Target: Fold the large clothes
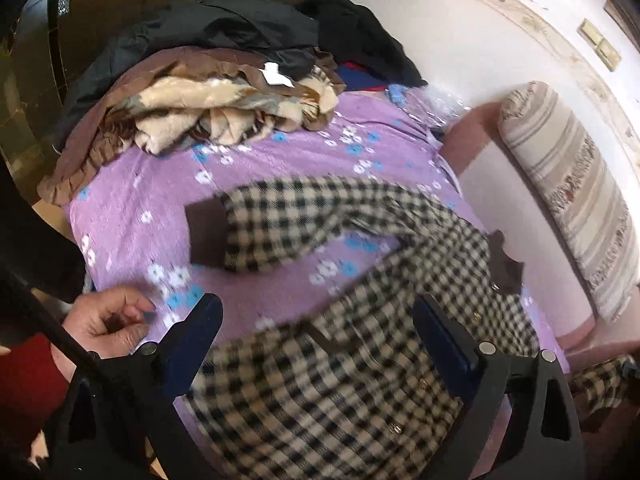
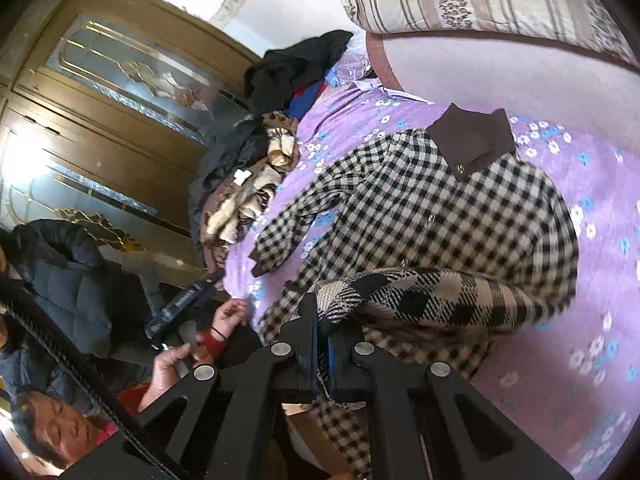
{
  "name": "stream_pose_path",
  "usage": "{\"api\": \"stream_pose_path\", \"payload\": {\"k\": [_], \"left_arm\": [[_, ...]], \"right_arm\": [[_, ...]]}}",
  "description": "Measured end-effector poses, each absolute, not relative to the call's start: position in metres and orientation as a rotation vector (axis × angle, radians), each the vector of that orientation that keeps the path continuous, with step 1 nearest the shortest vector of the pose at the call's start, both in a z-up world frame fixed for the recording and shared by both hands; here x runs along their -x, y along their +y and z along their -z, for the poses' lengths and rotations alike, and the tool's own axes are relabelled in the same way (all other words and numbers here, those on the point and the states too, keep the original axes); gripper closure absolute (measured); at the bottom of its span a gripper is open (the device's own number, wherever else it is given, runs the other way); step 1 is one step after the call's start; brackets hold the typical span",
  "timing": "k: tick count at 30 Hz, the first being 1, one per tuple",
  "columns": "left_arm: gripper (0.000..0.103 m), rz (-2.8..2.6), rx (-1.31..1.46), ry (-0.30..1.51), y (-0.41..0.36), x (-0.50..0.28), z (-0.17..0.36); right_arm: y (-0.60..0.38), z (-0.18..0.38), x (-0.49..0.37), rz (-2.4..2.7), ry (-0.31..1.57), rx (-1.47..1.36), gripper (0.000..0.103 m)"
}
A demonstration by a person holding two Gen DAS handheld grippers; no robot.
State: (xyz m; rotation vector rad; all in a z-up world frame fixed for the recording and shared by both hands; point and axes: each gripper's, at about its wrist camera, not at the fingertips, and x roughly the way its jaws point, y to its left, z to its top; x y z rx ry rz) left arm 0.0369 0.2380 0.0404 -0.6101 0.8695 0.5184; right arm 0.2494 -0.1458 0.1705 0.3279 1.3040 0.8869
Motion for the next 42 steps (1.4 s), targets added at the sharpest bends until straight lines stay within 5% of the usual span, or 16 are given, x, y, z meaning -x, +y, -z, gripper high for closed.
{"api": "stream_pose_path", "payload": {"k": [20, 23, 24, 25, 27, 42], "left_arm": [[0.008, -0.496, 0.478, 0.821, 0.226, -0.015, -0.007], [0.008, -0.493, 0.482, 0.817, 0.227, -0.012, -0.007], [0.008, -0.494, 0.479, 0.817, 0.228, -0.011, -0.007], [0.008, -0.493, 0.473, 0.816, 0.228, -0.011, -0.007], [0.008, -0.494, 0.462, 0.818, 0.227, -0.011, -0.007], [0.008, -0.482, 0.499, 0.845, 0.226, -0.016, 0.015]], "right_arm": [[0.053, 0.0, -0.381, -0.75, 1.62, -0.28, 0.099], [0.066, 0.025, -0.405, -0.641, 1.579, -0.233, 0.092], [0.072, 0.036, -0.415, -0.621, 1.584, -0.214, 0.08], [0.076, 0.044, -0.421, -0.603, 1.585, -0.198, 0.055], [0.086, 0.058, -0.433, -0.608, 1.585, -0.162, 0.043], [0.029, 0.002, -0.407, -0.881, 1.537, -0.098, 0.043]]}}
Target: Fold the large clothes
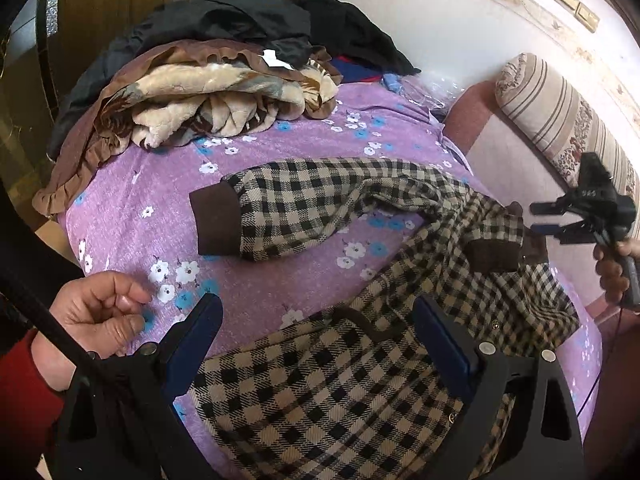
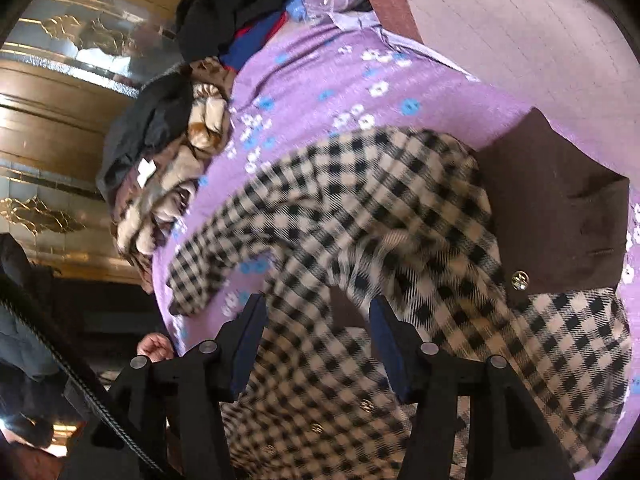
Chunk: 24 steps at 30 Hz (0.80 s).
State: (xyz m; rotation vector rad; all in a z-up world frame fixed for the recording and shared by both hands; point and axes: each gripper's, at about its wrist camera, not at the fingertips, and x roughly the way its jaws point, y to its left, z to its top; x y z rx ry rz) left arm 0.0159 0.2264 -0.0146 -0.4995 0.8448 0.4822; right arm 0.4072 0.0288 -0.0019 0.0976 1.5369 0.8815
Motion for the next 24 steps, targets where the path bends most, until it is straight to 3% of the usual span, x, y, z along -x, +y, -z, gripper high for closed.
{"api": "stream_pose_path", "payload": {"k": [2, 4, 10, 12, 15, 24], "left_arm": [[0.008, -0.487, 0.499, 0.842, 0.226, -0.015, 0.014], [0.008, -0.486, 0.498, 0.837, 0.224, -0.012, 0.012], [0.008, -0.495, 0.518, 0.831, 0.223, 0.001, 0.014], [0.008, -0.501, 0.533, 0.829, 0.223, 0.005, 0.016], [0.008, -0.504, 0.538, 0.837, 0.221, 0.008, 0.019], [0.008, -0.495, 0.527, 0.833, 0.216, 0.009, 0.016]], "right_arm": [[0.035, 0.018, -0.407, -0.875, 1.595, -0.114, 0.043], [0.043, 0.029, -0.407, -0.811, 1.616, -0.057, 0.051], [0.038, 0.028, -0.395, -0.644, 1.576, 0.26, 0.051], [0.034, 0.039, -0.393, -0.663, 1.606, 0.248, 0.053], [0.047, 0.056, -0.386, -0.726, 1.635, 0.26, 0.099], [0.097, -0.01, -0.376, -0.95, 1.662, 0.166, 0.099]]}}
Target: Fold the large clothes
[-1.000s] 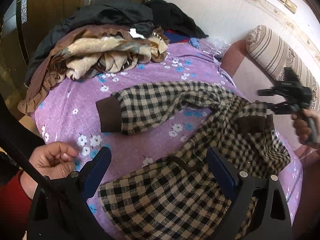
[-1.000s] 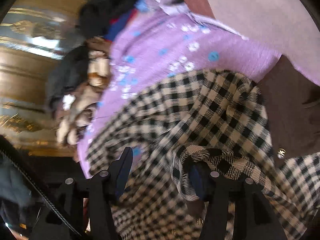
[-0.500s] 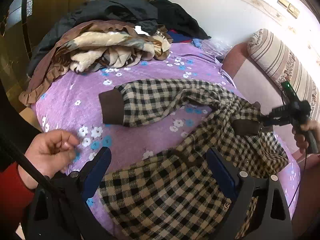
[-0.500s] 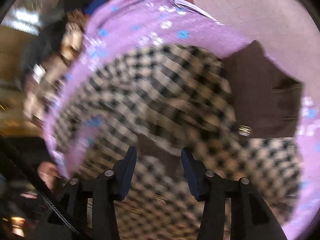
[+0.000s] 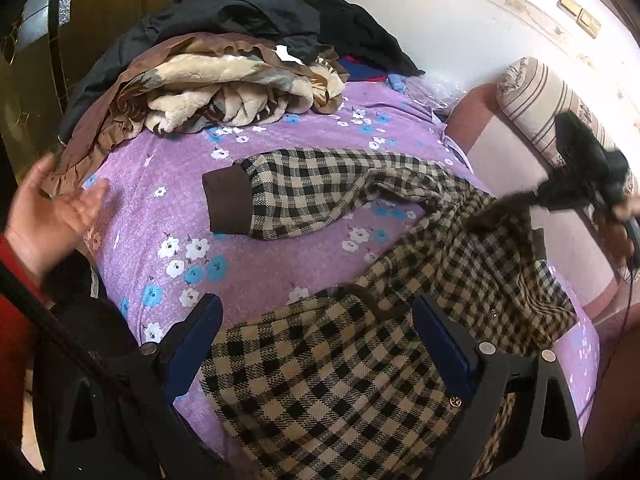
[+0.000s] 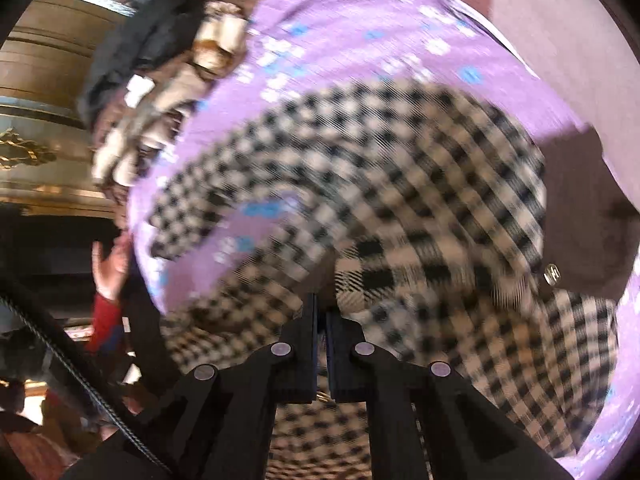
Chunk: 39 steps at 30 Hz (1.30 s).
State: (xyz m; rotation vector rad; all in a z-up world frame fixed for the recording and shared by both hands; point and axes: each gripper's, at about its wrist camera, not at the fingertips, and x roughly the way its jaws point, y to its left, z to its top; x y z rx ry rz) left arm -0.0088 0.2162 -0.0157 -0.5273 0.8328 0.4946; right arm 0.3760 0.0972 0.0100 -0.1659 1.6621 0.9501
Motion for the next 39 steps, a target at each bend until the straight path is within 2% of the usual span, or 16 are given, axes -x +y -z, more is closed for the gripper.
{"api": "stream_pose_path", "payload": {"k": [5, 6, 7, 8, 9, 14, 16, 21, 23, 24, 28, 31, 33, 35, 38, 39], "left_arm": [[0.008, -0.501, 0.52, 0.837, 0.217, 0.009, 0.015], [0.008, -0.501, 0.52, 0.836, 0.217, 0.009, 0.015], [0.008, -0.503, 0.52, 0.836, 0.218, 0.009, 0.016], [0.008, -0.504, 0.52, 0.836, 0.218, 0.01, 0.016], [0.008, -0.503, 0.521, 0.836, 0.218, 0.01, 0.016], [0.008, -0.495, 0.529, 0.849, 0.22, 0.008, 0.022], [0.008, -0.49, 0.546, 0.856, 0.225, 0.003, 0.026], [0.008, -0.43, 0.629, 0.878, 0.259, -0.032, 0.038], [0.008, -0.452, 0.658, 0.886, 0.287, -0.047, 0.043], [0.008, -0.46, 0.702, 0.885, 0.306, -0.051, 0.048], [0.012, -0.49, 0.873, 0.821, 0.364, -0.054, 0.062], [0.019, -0.503, 0.959, 0.794, 0.388, -0.058, 0.076], [0.023, -0.517, 0.996, 0.809, 0.397, -0.065, 0.092], [0.024, -0.48, 1.023, 0.829, 0.397, -0.077, 0.106], [0.024, -0.533, 0.907, 0.896, 0.388, -0.101, 0.114], [0.028, -0.555, 0.878, 0.907, 0.384, -0.106, 0.113]], "right_arm": [[0.141, 0.008, -0.402, -0.907, 1.635, 0.127, 0.096], [0.146, 0.016, -0.408, -0.87, 1.616, 0.137, 0.082], [0.149, 0.024, -0.414, -0.842, 1.608, 0.128, 0.053], [0.151, 0.033, -0.421, -0.821, 1.604, 0.115, 0.044], [0.149, 0.038, -0.426, -0.788, 1.584, 0.122, 0.042], [0.125, 0.019, -0.418, -0.838, 1.486, 0.117, 0.042], [0.117, 0.014, -0.406, -0.865, 1.446, 0.166, 0.051], [0.093, 0.052, -0.376, -0.852, 1.496, 0.29, 0.054], [0.088, 0.064, -0.364, -0.816, 1.516, 0.371, 0.064], [0.085, 0.058, -0.357, -0.838, 1.487, 0.372, 0.065], [0.06, 0.004, -0.328, -0.976, 1.346, 0.314, 0.065], [0.039, -0.022, -0.305, -1.066, 1.28, 0.327, 0.065], [0.028, -0.027, -0.294, -1.075, 1.246, 0.36, 0.065], [0.016, -0.024, -0.289, -1.061, 1.238, 0.391, 0.065], [-0.003, -0.019, -0.291, -1.039, 1.26, 0.366, 0.065], [-0.009, -0.017, -0.292, -1.035, 1.269, 0.365, 0.065]]}}
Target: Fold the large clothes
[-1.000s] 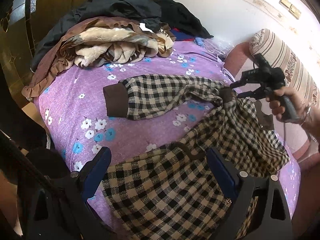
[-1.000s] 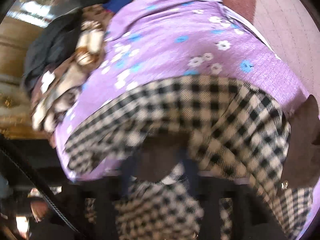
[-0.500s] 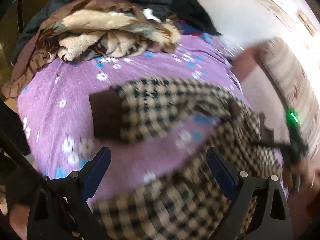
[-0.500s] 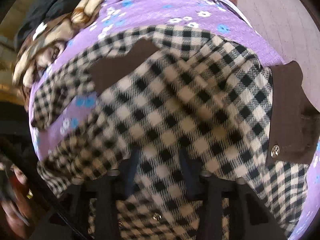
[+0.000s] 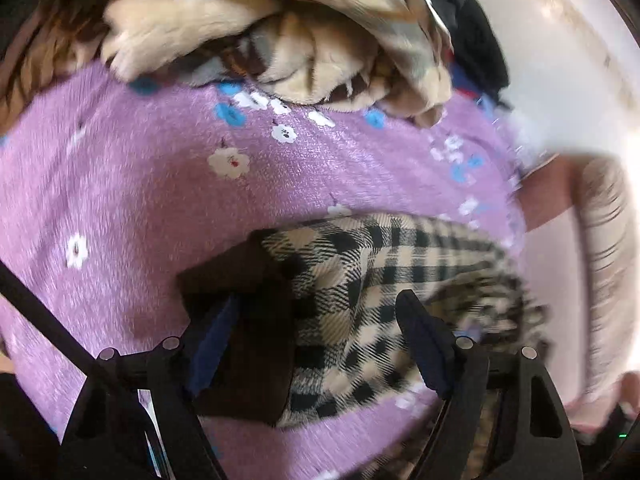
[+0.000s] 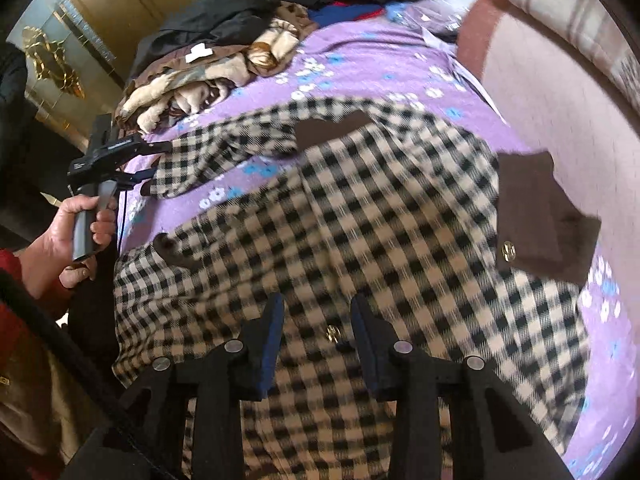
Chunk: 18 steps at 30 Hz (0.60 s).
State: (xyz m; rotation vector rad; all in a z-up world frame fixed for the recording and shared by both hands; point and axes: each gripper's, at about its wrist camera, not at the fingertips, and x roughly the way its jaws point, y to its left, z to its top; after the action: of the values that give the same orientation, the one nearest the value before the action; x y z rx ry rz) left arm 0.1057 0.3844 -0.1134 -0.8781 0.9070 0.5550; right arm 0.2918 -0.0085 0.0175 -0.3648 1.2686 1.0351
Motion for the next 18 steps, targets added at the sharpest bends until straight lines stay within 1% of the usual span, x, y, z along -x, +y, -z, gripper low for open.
{"api": "stream_pose_path", "payload": {"k": [1, 2, 3, 5, 10, 12, 16, 18], "left_arm": [[0.036, -0.593, 0.825, 0.924, 0.379, -0.115, 0.11], [0.073, -0.621, 0.784, 0.94, 0.376, -0.12, 0.108], [0.098, -0.623, 0.759, 0.962, 0.372, -0.127, 0.105], [0.099, -0.595, 0.748, 0.947, 0.366, -0.133, 0.099], [0.099, -0.492, 0.623, 0.933, 0.347, -0.152, 0.072], [0.099, -0.488, 0.642, 0.924, 0.347, -0.149, 0.07], [0.099, -0.391, 0.598, 0.841, 0.325, -0.154, 0.029], [0.099, -0.326, 0.577, 0.784, 0.308, -0.164, -0.007]], "right_arm": [[-0.011, -0.015, -0.291, -1.026, 1.274, 0.375, 0.065], [-0.012, -0.01, -0.291, -1.009, 1.279, 0.397, 0.065], [-0.013, -0.006, -0.292, -0.996, 1.283, 0.405, 0.065], [-0.016, -0.005, -0.296, -0.991, 1.291, 0.37, 0.065], [-0.014, -0.004, -0.302, -0.953, 1.309, 0.324, 0.065], [-0.012, -0.003, -0.304, -0.935, 1.317, 0.305, 0.065], [-0.006, -0.002, -0.306, -0.91, 1.327, 0.266, 0.065], [-0.002, -0.004, -0.307, -0.908, 1.34, 0.241, 0.065]]}}
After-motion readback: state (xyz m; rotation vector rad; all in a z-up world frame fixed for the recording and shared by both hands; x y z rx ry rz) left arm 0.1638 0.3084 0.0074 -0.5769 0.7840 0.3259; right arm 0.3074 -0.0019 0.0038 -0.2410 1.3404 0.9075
